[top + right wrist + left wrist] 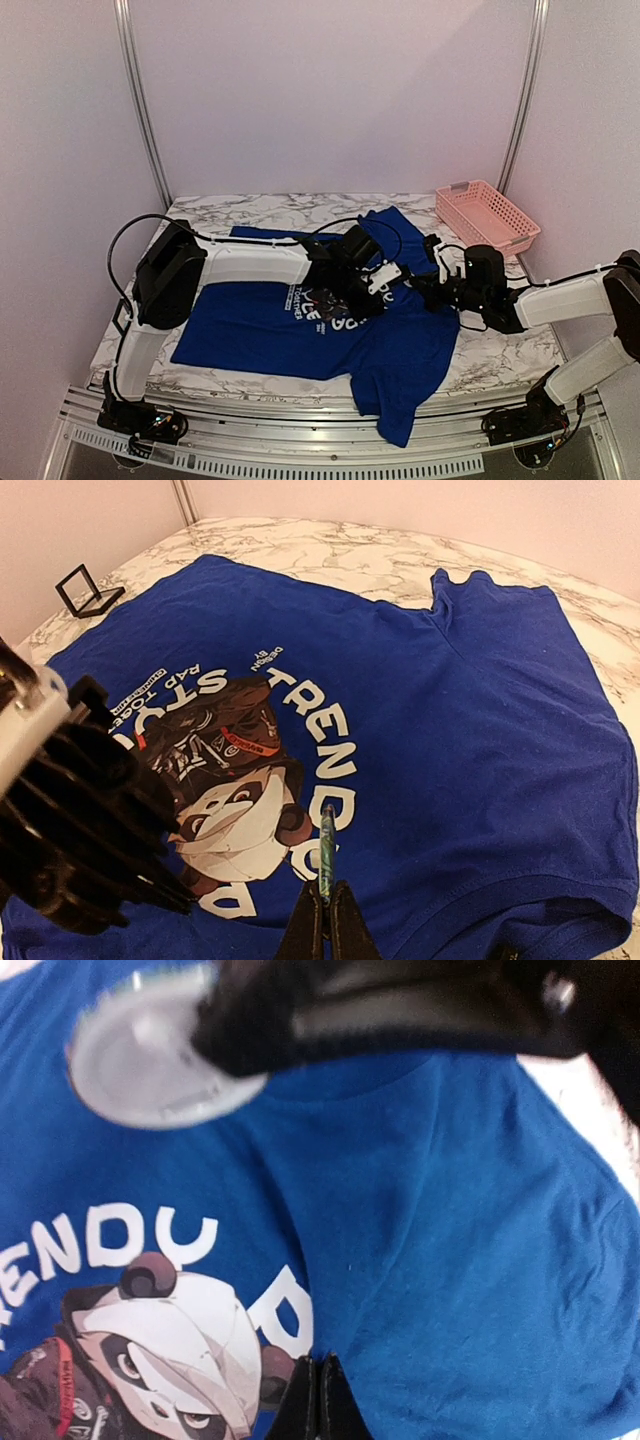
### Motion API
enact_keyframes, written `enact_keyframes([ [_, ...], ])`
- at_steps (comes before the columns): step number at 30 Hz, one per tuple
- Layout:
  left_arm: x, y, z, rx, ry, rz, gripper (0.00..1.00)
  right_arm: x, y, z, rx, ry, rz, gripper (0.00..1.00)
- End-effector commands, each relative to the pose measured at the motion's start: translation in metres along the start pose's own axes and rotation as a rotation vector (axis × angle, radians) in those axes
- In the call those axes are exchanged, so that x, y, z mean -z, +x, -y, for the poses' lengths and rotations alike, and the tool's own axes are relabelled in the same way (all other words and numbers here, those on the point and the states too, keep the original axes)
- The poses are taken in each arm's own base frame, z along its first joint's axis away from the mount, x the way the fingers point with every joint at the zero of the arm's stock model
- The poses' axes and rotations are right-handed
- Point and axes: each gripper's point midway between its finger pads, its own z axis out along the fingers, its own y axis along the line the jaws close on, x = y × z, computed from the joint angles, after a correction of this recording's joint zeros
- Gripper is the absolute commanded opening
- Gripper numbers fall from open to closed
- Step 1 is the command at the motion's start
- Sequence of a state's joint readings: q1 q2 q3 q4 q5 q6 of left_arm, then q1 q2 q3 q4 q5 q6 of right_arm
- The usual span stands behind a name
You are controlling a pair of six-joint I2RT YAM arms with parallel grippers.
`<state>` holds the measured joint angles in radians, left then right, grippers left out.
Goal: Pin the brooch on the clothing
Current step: Pick up the flattened clothing from the flattened clothing, then cross the brooch on the flattened clothing.
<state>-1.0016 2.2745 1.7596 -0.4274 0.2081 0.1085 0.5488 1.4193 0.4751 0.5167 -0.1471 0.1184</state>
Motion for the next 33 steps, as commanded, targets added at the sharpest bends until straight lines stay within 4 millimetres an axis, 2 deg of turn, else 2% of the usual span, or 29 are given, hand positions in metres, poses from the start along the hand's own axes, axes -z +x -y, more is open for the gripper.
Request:
enact_keyframes([
  [1, 0.027, -0.026, 0.004, -0.026, 0.076, 0.021, 0.0, 0.0, -0.004, -0.001, 0.022, -0.016, -0.002, 0.0],
  [6, 0.047, -0.035, 0.013, -0.074, 0.126, 0.031, 0.0, 0.004, -0.006, -0.004, 0.031, -0.03, 0.007, 0.0],
  [11, 0.065, -0.039, 0.014, -0.073, 0.178, 0.049, 0.0, 0.018, -0.011, -0.013, 0.102, -0.073, 0.09, 0.0],
  [15, 0.067, -0.051, 0.015, -0.095, 0.205, 0.082, 0.0, 0.026, -0.019, -0.015, 0.171, -0.069, 0.168, 0.0],
  [17, 0.066, -0.057, 0.015, -0.092, 0.228, 0.09, 0.0, 0.024, -0.019, -0.012, 0.184, -0.054, 0.17, 0.0],
  [21, 0.067, -0.061, 0.008, -0.064, 0.254, 0.103, 0.0, 0.025, -0.017, -0.02, 0.224, -0.059, 0.195, 0.0],
  [26, 0.062, -0.042, -0.01, -0.124, 0.209, 0.058, 0.0, 0.036, -0.032, -0.031, 0.221, -0.082, 0.302, 0.0],
  [30, 0.06, -0.027, -0.021, -0.167, 0.21, 0.035, 0.0, 0.026, -0.038, -0.042, 0.199, -0.118, 0.329, 0.0],
  [33, 0.063, -0.019, -0.029, -0.196, 0.219, 0.028, 0.05, 0.022, -0.042, -0.043, 0.162, -0.133, 0.354, 0.0],
])
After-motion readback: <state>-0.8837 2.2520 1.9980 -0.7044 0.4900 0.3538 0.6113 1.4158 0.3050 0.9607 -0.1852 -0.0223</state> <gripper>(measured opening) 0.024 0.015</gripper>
